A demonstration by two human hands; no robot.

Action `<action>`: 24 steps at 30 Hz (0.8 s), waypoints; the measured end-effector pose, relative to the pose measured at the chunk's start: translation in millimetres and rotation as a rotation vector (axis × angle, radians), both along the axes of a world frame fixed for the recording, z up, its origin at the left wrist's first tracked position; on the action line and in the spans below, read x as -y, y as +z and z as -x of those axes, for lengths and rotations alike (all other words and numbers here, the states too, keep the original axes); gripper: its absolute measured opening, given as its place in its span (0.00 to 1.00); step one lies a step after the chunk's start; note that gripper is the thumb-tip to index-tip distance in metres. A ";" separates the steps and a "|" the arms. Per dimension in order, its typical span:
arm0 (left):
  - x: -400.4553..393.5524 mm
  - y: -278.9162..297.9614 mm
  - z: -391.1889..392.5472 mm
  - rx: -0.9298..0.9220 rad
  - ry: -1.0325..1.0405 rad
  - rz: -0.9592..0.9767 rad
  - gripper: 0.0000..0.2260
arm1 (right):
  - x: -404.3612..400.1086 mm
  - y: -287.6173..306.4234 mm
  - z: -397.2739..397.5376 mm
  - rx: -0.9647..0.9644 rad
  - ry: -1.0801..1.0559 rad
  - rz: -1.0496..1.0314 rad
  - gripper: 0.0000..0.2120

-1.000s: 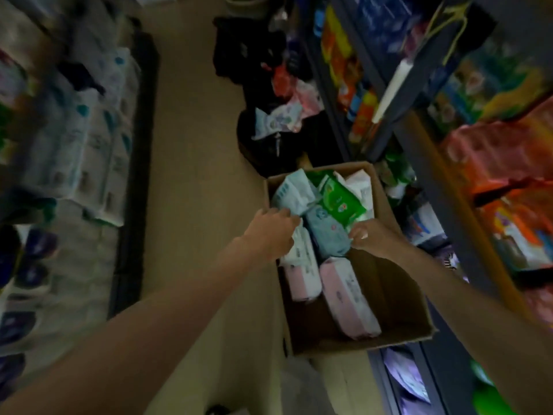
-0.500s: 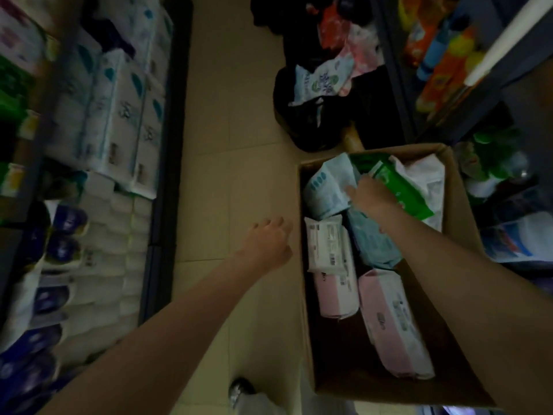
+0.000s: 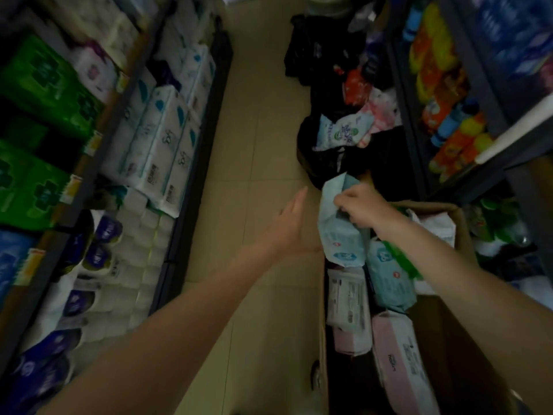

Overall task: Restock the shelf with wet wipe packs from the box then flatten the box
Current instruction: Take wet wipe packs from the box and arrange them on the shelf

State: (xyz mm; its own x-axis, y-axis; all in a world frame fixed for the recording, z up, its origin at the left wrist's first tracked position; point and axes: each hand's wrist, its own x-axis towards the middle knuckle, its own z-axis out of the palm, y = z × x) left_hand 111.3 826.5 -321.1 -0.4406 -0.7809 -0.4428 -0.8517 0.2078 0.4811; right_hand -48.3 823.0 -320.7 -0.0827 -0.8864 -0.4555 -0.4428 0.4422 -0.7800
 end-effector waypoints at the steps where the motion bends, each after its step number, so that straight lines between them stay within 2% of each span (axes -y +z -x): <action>1: 5.0 13.5 -7.4 -0.094 0.033 0.002 0.51 | 3.5 27.4 -7.7 0.060 0.038 0.005 0.18; 4: 9.5 57.3 -38.8 -0.489 0.133 -0.102 0.55 | 8.4 107.9 -38.7 0.185 0.234 0.041 0.18; 6: 10.5 85.1 -73.4 -0.671 0.161 -0.077 0.53 | 7.9 151.5 -66.5 0.263 0.348 0.087 0.18; 8: 9.5 117.1 -114.9 -0.678 0.199 -0.025 0.50 | 5.0 186.3 -99.1 0.327 0.405 0.144 0.19; 11: -0.9 171.0 -175.1 -0.484 0.339 0.153 0.51 | -1.5 228.4 -155.7 0.412 0.377 0.223 0.18; 12: -8.1 191.7 -194.5 -0.466 0.390 0.183 0.45 | -5.0 240.7 -176.2 0.437 0.356 0.247 0.18; 14: -26.9 228.9 -234.2 -0.607 0.329 0.161 0.25 | -14.7 267.5 -219.5 0.478 0.349 0.311 0.17; 15: -39.6 243.8 -254.7 -0.682 0.311 0.150 0.20 | -21.1 282.8 -241.5 0.519 0.355 0.367 0.16; 17: -65.4 267.0 -305.3 -0.826 0.448 0.136 0.17 | -33.1 313.4 -283.6 0.672 0.368 0.450 0.13; 19: -88.2 287.4 -359.5 -0.961 0.628 0.105 0.23 | -43.7 334.8 -318.5 0.733 0.423 0.454 0.09; 20: -101.0 300.8 -382.3 -1.026 0.696 0.093 0.29 | -48.6 340.1 -334.8 0.646 0.501 0.443 0.12; 21: -112.0 314.3 -403.8 -1.083 0.741 0.092 0.33 | -55.8 342.8 -350.7 0.490 0.617 0.401 0.23; 22: -123.3 329.1 -423.5 -1.142 0.763 0.102 0.34 | -63.5 342.6 -368.2 0.344 0.742 0.332 0.37; 23: -134.9 344.6 -442.2 -1.200 0.764 0.121 0.34 | -73.4 343.1 -387.6 0.267 0.845 0.277 0.45; 24: -146.8 360.6 -459.9 -1.258 0.757 0.144 0.32 | -83.0 345.6 -408.6 0.274 0.900 0.272 0.49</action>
